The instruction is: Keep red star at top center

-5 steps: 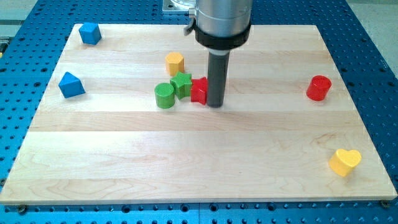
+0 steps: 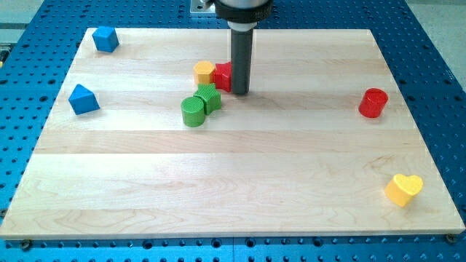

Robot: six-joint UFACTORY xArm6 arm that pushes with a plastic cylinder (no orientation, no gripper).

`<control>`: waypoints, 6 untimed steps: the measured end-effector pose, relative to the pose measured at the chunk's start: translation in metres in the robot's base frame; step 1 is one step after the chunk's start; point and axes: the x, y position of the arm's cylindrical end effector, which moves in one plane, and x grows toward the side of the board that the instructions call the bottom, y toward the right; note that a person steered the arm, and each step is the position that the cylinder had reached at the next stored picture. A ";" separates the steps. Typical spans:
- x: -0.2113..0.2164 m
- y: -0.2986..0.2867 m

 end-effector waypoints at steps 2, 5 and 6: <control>0.018 -0.030; -0.090 -0.017; -0.078 0.005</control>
